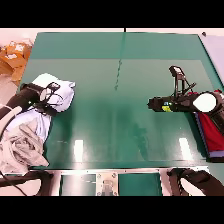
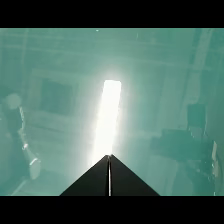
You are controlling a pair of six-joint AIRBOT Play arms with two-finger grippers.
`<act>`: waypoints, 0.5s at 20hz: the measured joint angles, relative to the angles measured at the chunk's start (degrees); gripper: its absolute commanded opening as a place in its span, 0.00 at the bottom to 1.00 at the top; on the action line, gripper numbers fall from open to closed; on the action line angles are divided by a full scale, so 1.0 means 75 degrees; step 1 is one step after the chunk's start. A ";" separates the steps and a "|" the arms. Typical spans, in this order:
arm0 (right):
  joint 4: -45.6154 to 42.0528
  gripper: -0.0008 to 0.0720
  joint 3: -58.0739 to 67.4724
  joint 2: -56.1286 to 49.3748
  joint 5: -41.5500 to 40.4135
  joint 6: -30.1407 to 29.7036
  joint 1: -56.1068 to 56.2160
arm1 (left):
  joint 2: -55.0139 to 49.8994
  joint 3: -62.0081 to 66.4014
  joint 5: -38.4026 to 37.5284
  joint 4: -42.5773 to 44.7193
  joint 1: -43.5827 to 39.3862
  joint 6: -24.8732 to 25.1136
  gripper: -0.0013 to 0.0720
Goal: Fold the shirts.
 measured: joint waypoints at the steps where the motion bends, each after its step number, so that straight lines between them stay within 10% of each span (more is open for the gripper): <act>1: 0.0000 0.03 0.0000 0.0000 0.0000 0.0003 0.0000 | 0.0093 0.0318 -0.0108 0.0003 -0.0023 0.0029 0.05; 10: 0.0122 0.03 0.0871 0.0000 0.0067 0.0000 -0.0117 | 0.1128 0.5657 -0.0915 -0.1329 -0.1154 0.0111 0.05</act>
